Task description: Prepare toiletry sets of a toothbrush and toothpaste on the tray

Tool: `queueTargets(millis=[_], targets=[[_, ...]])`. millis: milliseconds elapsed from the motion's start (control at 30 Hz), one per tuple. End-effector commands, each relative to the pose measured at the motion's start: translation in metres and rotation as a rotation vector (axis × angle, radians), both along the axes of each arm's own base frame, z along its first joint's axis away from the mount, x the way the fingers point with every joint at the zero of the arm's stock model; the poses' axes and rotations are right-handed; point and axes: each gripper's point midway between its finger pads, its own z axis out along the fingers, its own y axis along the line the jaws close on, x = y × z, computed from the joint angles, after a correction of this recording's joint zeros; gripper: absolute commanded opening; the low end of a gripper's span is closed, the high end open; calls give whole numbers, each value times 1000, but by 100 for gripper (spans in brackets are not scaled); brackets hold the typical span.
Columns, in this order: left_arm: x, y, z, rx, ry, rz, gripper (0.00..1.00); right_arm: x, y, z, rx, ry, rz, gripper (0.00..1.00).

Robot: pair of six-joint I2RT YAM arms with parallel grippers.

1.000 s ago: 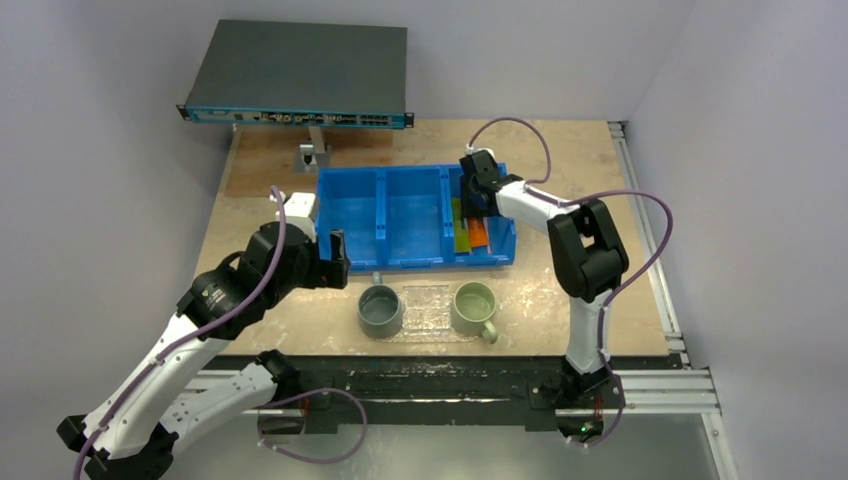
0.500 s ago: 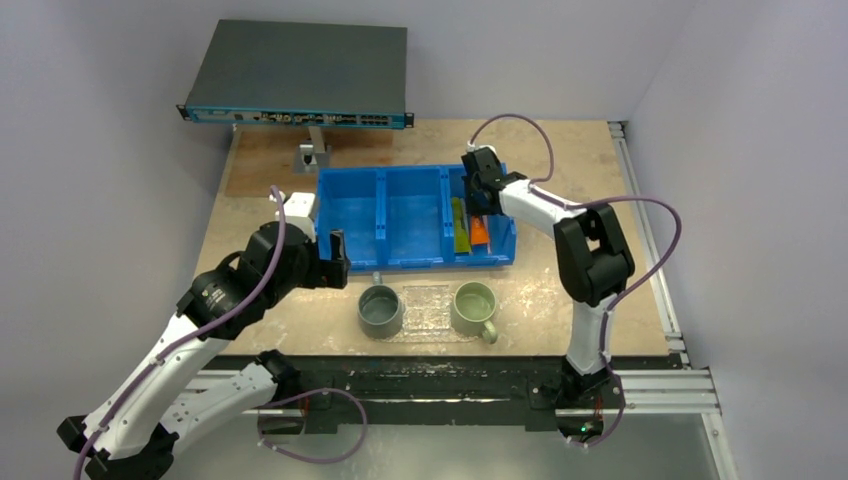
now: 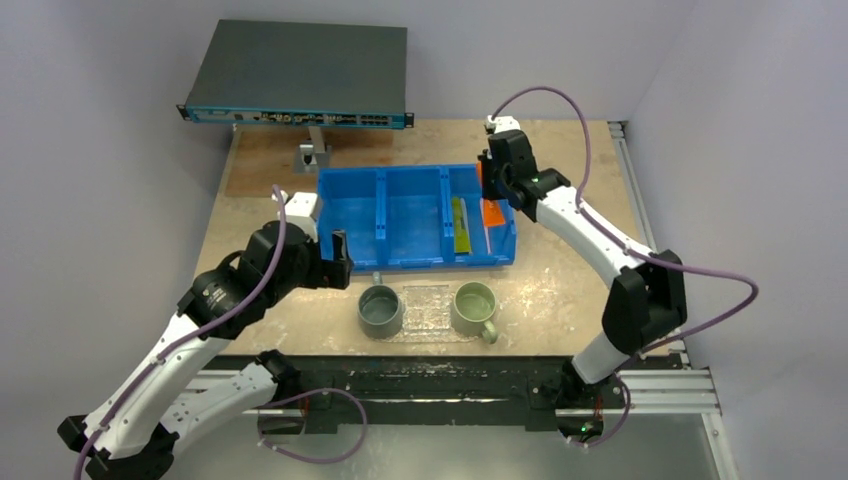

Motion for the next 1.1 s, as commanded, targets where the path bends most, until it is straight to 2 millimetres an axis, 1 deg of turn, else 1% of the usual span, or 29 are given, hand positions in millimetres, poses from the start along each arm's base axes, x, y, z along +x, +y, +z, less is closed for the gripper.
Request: queueTargets(millis=[0,100,133,167,300,400,500,567,667,800,933,1067], targets=[[3,-11,5,-33,-19,-49,100,-28,6,20,-11,-34,106,5],[0,-20,4,-52,-7,-96,100,-50,18,33,-5,-71,191,5],[-1,-24,4,-64,-3,-116,100,-60,25,42,7,-94,233,5],[-3,-28,5,-76,-1,-137,100,-68,32,44,5,-101,268,5],[-9,-45,8,-117,7,-235,100,-110,61,70,34,-157,445,5],[-15,-55,11,-150,16,-296,100,-141,78,81,67,-167,596,4],[-23,-65,17,-201,13,-354,100,-169,88,91,76,-194,705,4],[-29,-70,21,-235,16,-385,100,-183,92,92,65,-212,772,4],[-40,-77,26,-284,28,-442,100,-209,105,88,65,-212,889,5],[-62,-88,36,-356,60,-549,100,-241,122,84,79,-208,1037,5],[-84,-95,44,-411,109,-649,100,-274,138,86,92,-227,1200,3],[-100,-102,42,-442,185,-733,100,-299,147,88,91,-275,1343,0]])
